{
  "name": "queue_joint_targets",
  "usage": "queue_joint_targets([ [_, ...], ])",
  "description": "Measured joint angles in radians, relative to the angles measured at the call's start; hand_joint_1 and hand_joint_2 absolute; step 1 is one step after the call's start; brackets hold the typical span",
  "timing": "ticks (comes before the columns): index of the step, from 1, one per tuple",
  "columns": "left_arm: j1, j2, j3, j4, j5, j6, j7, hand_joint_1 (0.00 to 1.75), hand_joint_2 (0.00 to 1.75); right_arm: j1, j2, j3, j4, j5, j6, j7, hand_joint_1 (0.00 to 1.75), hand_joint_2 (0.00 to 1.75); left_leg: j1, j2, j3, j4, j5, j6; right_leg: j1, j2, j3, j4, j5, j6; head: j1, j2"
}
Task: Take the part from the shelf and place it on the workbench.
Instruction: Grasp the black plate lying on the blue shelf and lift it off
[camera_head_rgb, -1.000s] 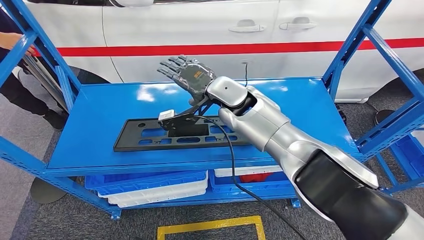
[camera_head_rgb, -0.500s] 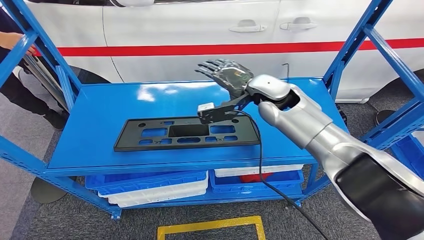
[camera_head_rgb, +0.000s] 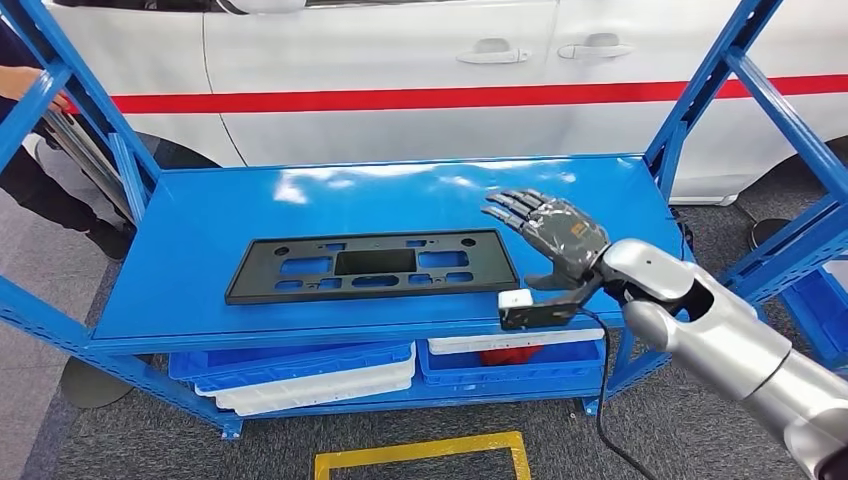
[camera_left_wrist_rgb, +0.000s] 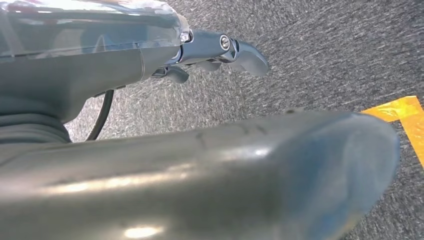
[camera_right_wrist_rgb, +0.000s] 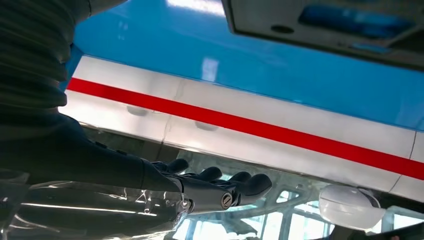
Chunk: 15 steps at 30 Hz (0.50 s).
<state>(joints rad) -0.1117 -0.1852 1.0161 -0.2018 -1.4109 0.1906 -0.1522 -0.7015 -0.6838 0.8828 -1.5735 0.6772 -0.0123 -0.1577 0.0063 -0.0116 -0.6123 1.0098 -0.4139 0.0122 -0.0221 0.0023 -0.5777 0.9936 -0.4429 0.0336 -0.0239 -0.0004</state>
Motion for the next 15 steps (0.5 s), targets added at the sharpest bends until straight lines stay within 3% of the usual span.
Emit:
queue_joint_targets([
  [3, 0.0, 0.003, 0.005, 0.0, 0.009, 0.002, 0.0, 0.0, 0.0, 0.087, -0.002, -0.032, -0.034, 0.057, -0.016, 0.0, 0.0, 1.75, 0.0, 0.0, 0.0, 0.0, 0.0, 0.0, 0.0, 0.0, -0.001, 0.001, 0.0, 0.0, 0.0, 0.0],
  [7, 0.0, 0.005, 0.009, 0.0, 0.011, 0.003, 0.0, 0.0, 0.0, 0.125, -0.005, -0.064, -0.061, 0.06, 0.0, -0.01, 0.0, 1.75, 0.0, 0.001, 0.0, 0.0, 0.0, 0.0, -0.001, 0.0, -0.001, 0.001, 0.0, 0.0, 0.0, 0.0],
  [12, 0.0, 0.006, 0.011, 0.0, 0.018, 0.008, -0.001, 0.0, 0.0, 0.117, 0.007, -0.077, -0.067, 0.044, 0.051, -0.061, 0.0, 1.75, 0.0, 0.001, -0.001, 0.0, 0.0, 0.0, -0.001, 0.0, 0.0, 0.002, 0.0, 0.0, 0.0, 0.0],
  [15, -0.004, 0.005, 0.012, 0.0, 0.008, 0.009, 0.002, 0.0, 0.0, 0.072, 0.062, -0.062, -0.045, 0.056, 0.069, -0.105, 0.0, 1.75, 0.0, 0.002, 0.0, -0.001, 0.0, 0.0, -0.001, 0.003, 0.0, 0.002, 0.0, 0.0, 0.0, 0.0],
])
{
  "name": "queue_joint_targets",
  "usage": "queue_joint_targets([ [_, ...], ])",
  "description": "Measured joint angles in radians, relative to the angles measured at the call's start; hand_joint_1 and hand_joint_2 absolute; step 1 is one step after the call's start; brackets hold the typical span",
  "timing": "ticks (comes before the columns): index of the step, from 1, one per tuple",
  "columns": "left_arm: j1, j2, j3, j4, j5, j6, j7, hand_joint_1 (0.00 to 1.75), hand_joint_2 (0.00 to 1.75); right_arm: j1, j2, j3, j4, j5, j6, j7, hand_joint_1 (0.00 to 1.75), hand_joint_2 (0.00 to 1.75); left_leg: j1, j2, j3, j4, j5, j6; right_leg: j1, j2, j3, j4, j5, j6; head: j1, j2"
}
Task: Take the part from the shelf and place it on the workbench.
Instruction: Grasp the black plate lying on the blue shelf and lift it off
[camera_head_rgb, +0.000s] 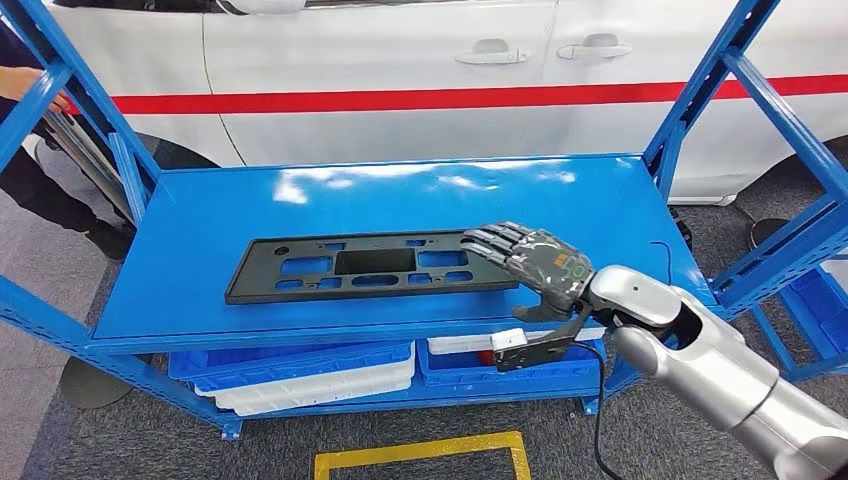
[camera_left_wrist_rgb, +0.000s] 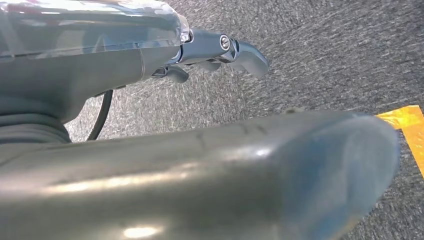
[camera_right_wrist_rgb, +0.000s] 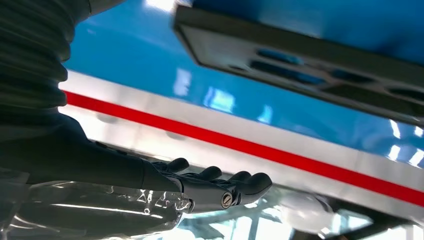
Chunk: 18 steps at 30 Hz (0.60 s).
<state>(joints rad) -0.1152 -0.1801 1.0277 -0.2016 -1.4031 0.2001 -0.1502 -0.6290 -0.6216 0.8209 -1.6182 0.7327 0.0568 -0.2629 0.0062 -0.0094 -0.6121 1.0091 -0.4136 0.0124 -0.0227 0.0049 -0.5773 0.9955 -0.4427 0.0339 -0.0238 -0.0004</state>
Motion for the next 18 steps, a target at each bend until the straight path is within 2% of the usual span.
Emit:
queue_joint_targets([
  [7, -0.024, -0.004, 0.0, 0.0, -0.009, 0.0, 0.007, 0.0, 0.0, -0.132, 0.24, 0.141, 0.12, -0.003, -0.004, -0.006, 0.0, 1.75, 0.0, 0.0, 0.001, 0.0, 0.002, -0.001, 0.0, -0.001, -0.001, 0.002, -0.001, -0.001, 0.0, 0.0],
  [14, -0.025, -0.004, 0.0, 0.0, -0.014, -0.001, 0.009, 0.0, 0.0, -0.194, 0.335, 0.212, 0.174, -0.02, -0.031, 0.007, 0.0, 1.75, 0.0, 0.0, -0.001, 0.0, 0.002, -0.001, 0.0, -0.001, -0.001, 0.003, -0.001, -0.002, 0.0, 0.0],
  [18, -0.035, -0.007, -0.001, 0.0, -0.023, -0.004, 0.018, 0.0, 0.0, -0.226, 0.454, 0.258, 0.253, -0.018, -0.102, 0.031, 0.0, 1.75, 0.0, 0.001, 0.001, 0.0, 0.002, -0.002, 0.0, 0.001, -0.002, 0.003, -0.001, -0.002, 0.0, 0.0],
])
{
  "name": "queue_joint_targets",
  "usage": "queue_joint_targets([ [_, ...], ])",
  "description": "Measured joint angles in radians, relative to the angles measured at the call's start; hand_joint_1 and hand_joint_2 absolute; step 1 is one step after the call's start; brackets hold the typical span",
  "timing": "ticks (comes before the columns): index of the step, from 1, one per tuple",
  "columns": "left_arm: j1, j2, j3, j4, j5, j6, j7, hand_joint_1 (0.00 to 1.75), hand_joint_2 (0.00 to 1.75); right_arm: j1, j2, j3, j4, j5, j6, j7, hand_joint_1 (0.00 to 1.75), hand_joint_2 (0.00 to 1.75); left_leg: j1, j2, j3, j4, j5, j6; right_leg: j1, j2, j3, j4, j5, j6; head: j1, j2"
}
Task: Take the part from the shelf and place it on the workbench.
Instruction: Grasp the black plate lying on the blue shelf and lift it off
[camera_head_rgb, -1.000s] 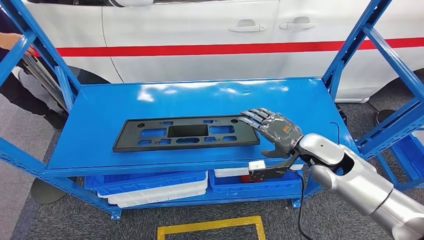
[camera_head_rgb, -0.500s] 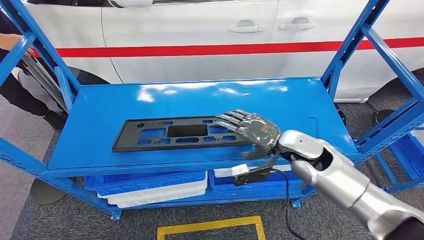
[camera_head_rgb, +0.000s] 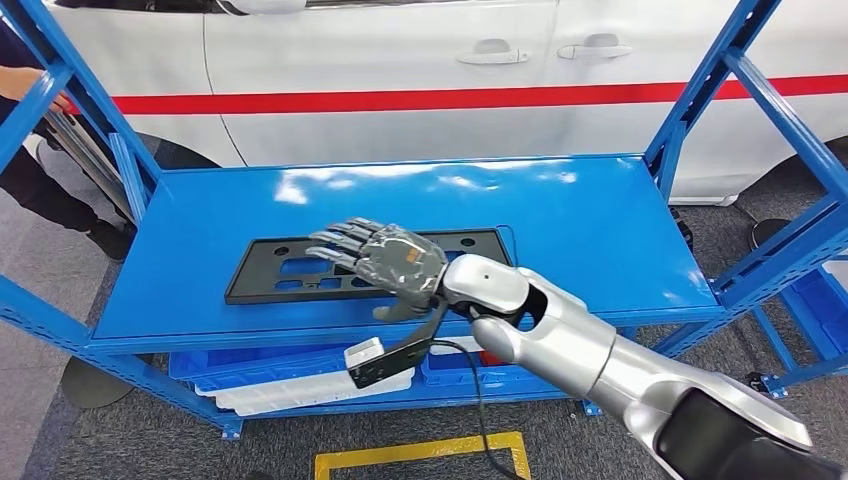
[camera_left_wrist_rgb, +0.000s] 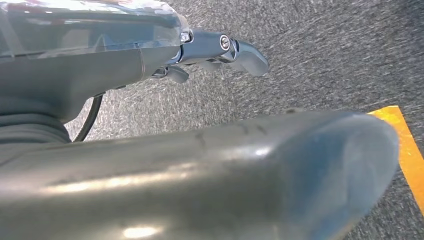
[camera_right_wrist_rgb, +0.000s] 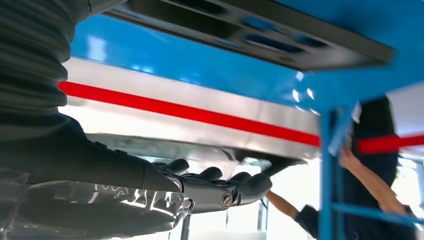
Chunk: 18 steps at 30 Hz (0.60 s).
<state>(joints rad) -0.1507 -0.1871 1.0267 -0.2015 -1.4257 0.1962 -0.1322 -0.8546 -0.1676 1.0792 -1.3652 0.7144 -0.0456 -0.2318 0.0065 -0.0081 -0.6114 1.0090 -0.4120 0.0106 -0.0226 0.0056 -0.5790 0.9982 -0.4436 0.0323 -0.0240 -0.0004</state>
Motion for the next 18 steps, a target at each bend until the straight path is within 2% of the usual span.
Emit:
queue_joint_targets([
  [4, -0.004, -0.004, -0.001, 0.0, 0.0, 0.002, 0.006, 0.0, 0.0, -0.003, 0.121, 0.039, 0.118, 0.007, -0.097, -0.009, 0.0, 1.75, 0.001, 0.0, 0.0, 0.0, 0.0, 0.0, 0.001, -0.001, 0.0, 0.0, 0.0, 0.0, 0.0, 0.0],
  [7, -0.004, -0.005, -0.001, 0.0, 0.004, 0.003, 0.005, 0.0, 0.0, -0.002, 0.191, 0.063, 0.196, 0.032, -0.145, -0.011, 0.0, 1.75, 0.001, 0.0, 0.0, 0.0, 0.0, 0.0, 0.001, 0.0, 0.0, 0.001, -0.001, -0.001, 0.0, 0.0],
  [13, -0.004, -0.008, -0.003, 0.0, -0.006, 0.002, 0.002, 0.0, 0.0, -0.004, 0.314, 0.087, 0.358, 0.062, -0.153, -0.011, 0.0, 1.75, 0.001, 0.0, 0.0, 0.0, 0.0, 0.0, 0.0, -0.001, 0.0, 0.001, -0.001, -0.001, 0.0, 0.0],
  [18, -0.006, -0.015, -0.01, 0.0, -0.021, -0.003, 0.004, 0.0, 0.0, -0.011, 0.395, 0.095, 0.522, 0.06, -0.208, -0.054, 0.0, 1.75, 0.0, -0.001, 0.0, 0.0, 0.0, 0.0, 0.0, -0.001, 0.0, 0.0, -0.001, -0.001, 0.0, 0.0],
])
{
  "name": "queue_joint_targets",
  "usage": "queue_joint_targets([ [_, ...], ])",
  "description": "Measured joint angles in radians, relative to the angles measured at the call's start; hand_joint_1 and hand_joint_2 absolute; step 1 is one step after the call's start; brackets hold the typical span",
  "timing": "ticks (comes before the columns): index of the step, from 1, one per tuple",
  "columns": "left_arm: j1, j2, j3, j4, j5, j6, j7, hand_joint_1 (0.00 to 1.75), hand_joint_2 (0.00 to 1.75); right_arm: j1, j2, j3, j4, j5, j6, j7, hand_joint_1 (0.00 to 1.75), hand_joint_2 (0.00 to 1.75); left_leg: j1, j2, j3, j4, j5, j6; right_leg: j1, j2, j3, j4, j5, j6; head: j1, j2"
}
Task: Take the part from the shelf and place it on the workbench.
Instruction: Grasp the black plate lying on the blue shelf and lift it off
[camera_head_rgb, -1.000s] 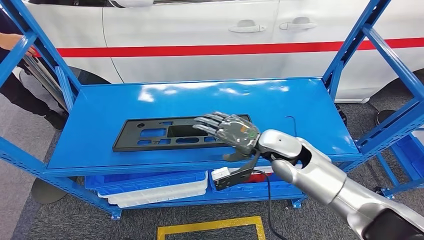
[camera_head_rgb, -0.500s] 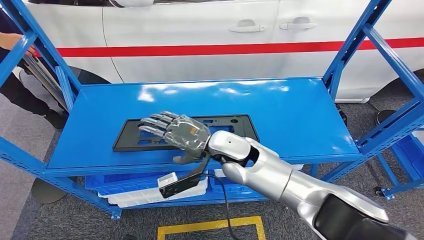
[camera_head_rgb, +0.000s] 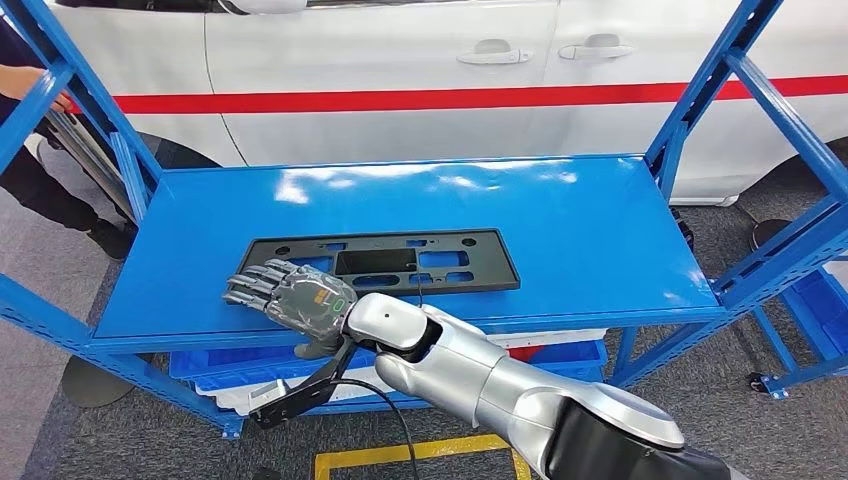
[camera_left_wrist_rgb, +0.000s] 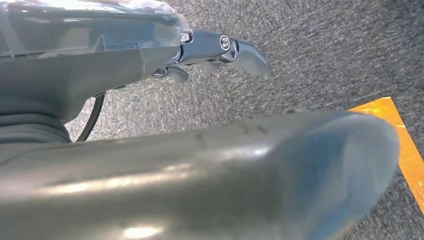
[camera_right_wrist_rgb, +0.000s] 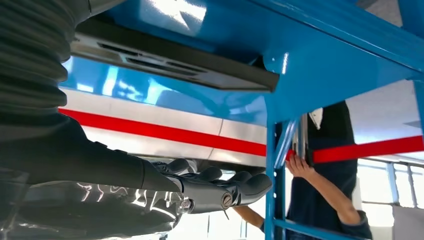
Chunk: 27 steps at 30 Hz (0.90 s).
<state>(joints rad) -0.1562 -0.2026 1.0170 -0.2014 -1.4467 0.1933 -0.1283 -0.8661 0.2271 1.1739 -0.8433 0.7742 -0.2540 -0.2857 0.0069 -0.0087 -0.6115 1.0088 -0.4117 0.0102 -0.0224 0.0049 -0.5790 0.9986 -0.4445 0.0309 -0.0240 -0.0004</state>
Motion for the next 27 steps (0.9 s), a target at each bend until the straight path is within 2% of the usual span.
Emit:
queue_joint_targets([
  [11, 0.0, -0.006, -0.012, 0.0, -0.004, -0.002, 0.003, 0.0, 0.0, -0.032, 0.087, 0.002, 0.225, 0.037, -0.046, 0.011, 0.0, 1.75, 0.0, 0.0, 0.0, 0.0, 0.0, 0.0, 0.0, 0.0, 0.0, 0.0, 0.0, 0.0, 0.0, 0.0],
  [27, 0.0, -0.024, -0.018, 0.0, -0.006, -0.004, 0.003, 0.0, 0.0, -0.064, 0.112, 0.002, 0.334, 0.039, -0.062, 0.068, 0.0, 1.75, 0.0, 0.0, 0.0, 0.0, 0.0, 0.0, 0.0, 0.0, 0.0, 0.0, 0.0, 0.0, 0.0, 0.0],
])
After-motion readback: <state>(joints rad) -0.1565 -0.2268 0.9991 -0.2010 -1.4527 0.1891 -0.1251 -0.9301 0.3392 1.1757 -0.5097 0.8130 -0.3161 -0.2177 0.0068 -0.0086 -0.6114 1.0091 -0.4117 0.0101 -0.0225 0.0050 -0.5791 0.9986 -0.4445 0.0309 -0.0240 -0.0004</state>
